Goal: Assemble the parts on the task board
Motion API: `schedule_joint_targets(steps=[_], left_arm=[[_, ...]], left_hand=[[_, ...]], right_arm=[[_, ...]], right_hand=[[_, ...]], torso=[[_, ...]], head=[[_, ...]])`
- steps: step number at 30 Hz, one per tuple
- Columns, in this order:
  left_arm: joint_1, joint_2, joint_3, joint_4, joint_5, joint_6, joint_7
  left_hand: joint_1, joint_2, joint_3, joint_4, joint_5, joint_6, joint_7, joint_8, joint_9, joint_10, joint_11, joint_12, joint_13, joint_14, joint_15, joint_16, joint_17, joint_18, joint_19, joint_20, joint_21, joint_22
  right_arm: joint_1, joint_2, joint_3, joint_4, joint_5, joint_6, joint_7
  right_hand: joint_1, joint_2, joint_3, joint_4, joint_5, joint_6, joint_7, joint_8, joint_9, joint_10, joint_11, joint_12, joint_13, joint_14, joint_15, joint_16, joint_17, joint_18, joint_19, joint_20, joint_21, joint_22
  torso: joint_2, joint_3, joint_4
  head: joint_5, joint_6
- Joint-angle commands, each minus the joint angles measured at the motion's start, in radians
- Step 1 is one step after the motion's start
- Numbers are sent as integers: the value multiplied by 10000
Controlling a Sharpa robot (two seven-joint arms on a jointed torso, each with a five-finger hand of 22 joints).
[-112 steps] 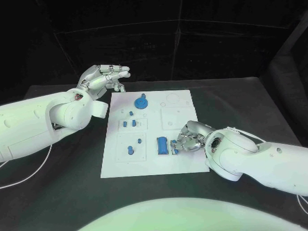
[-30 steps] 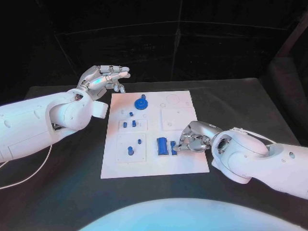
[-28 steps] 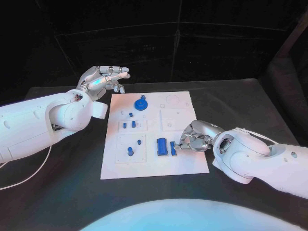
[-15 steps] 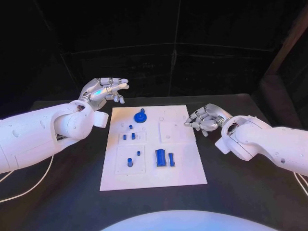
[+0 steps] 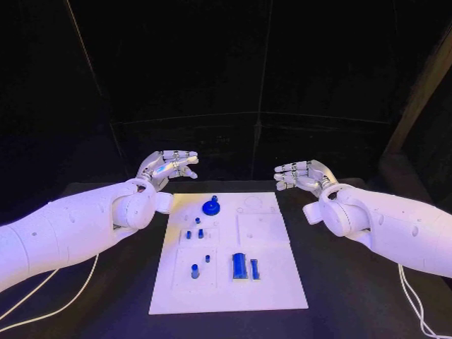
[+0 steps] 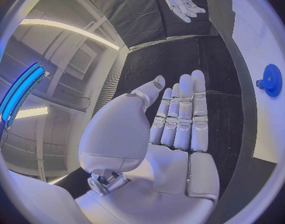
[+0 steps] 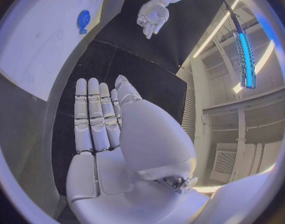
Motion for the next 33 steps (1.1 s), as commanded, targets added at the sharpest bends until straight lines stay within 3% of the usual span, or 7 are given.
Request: schedule_joint_targets(steps=[1,3,4,5,16,21,33], left_arm=[[-83,176,11,-295,309,-174,165],[-157,287,14,-444,355,-193,199],[-129,224,4,-343,96,-65,5],[-131,221,6,-334,95,-75,6],[-367,-150,241,1010,-118,-1625,171],[-620,-547,493,2445,-344,-3280,348],[-992,-1131,863,4558,-678,-5716,609]], left_hand=[[-9,113,27,78,-24,-184,35,-22,-21,-219,120,-201,-14,-548,259,-1390,-681,20,-844,229,-880,-580],[-4,99,50,103,-9,-296,77,-76,-24,-369,212,-402,-16,-896,523,-2453,-1176,-102,-1761,502,-1787,-1188],[-3893,686,-1108,731,-512,-3139,-533,-443,-683,-3324,-247,-1027,-641,-3609,169,-3842,-1767,-488,-4153,-131,-2447,-2417],[-3953,686,-1132,731,-512,-3221,-551,-469,-683,-3430,-237,-1094,-641,-3747,242,-4157,-1913,-489,-4422,-71,-2695,-2608],[-7148,686,-2067,731,-512,-5587,-1048,-1394,-683,-5890,-1316,-1648,-641,-6037,-537,-5524,-2505,-812,-6564,-521,-3430,-3742],[-8286,686,-2404,731,-512,-6430,-1229,-1394,-683,-6763,-1316,-1826,-641,-6844,-537,-5959,-2693,-925,-7294,-701,-3648,-4116],[-10078,686,-2932,731,-512,-7754,-1957,-1394,-683,-8137,-1316,-2596,-641,-8108,-537,-6643,-3459,-1625,-8440,-1433,-4541,-4708]], right_arm=[[22,243,14,-475,1224,849,1199],[23,419,15,-760,1165,922,1294],[2,311,4,-577,514,305,470],[1,307,5,-566,518,296,473],[-152,-190,100,984,1140,-1112,1020],[-311,-710,199,2601,1788,-2581,1591],[-497,-1316,315,4489,2546,-4296,2258]], right_hand=[[-159,-90,178,-101,-35,98,91,-228,-284,54,65,-328,-686,60,180,-672,-628,110,144,239,-639,-464],[-279,-134,259,-239,-60,109,125,-300,-453,-5,97,-349,-998,130,234,-934,-916,118,246,311,-937,-686],[-4839,-141,287,-1085,-485,-2836,-469,-947,-879,-3380,-386,-1008,-1866,-3232,-797,-1208,-1292,-514,-2531,-359,-1853,-1239],[-4958,-141,287,-1085,-502,-2873,-458,-947,-938,-3451,-342,-1008,-1866,-3270,-90,-1288,-1381,-515,-2553,-342,-1955,-1314],[-8744,-141,287,-1085,-900,-5220,-890,-947,-2010,-6185,-1331,-1008,-1866,-5976,-797,-2072,-2410,-795,-4784,-853,-2781,-1822],[-10090,-141,287,-1085,-1609,-6076,-1744,-947,-2010,-7164,-1331,-1008,-1866,-6958,-797,-2072,-2410,-905,-5595,-1042,-3064,-1993],[-12209,-141,287,-1085,-1609,-7416,-1744,-947,-2010,-8713,-1331,-1008,-1866,-8496,-797,-2072,-2410,-1714,-6871,-1828,-3500,-2711]], torso=[[-93,36,86],[-107,46,100],[-58,20,47],[-55,24,52],[128,366,530],[133,375,543],[133,375,543]], head=[[25,220],[31,257],[23,189],[21,192],[-139,503],[-143,511],[-143,511]])
